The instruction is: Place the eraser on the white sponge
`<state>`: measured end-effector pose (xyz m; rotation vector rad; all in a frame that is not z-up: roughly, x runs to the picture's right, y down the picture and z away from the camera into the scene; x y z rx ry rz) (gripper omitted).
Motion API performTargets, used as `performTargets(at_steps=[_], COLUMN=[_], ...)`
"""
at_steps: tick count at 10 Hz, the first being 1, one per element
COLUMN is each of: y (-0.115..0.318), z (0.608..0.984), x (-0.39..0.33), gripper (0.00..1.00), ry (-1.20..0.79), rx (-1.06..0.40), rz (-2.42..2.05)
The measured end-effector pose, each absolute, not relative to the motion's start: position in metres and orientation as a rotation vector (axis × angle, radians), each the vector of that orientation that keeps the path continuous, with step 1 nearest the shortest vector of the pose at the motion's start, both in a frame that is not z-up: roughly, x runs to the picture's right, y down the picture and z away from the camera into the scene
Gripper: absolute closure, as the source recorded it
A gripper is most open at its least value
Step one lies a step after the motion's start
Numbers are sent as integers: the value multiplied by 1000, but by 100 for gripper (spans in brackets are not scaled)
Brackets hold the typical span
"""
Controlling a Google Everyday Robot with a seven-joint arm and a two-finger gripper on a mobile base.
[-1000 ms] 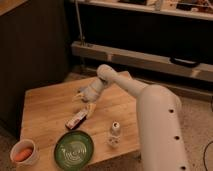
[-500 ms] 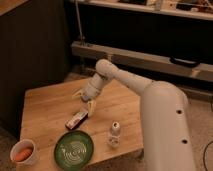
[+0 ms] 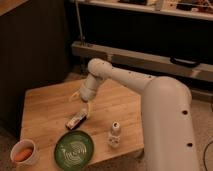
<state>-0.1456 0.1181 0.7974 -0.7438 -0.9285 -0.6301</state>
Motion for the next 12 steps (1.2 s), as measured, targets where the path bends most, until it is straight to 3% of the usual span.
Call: performTargets(at_steps=[4,10,12], y=[163,174,180], z=[826,843,847], x=[-153,-166,-153], gripper=[20,21,40], ry=[-878,-829,-846], rx=[-766,-856,-883], rz=[-684,-658,-607])
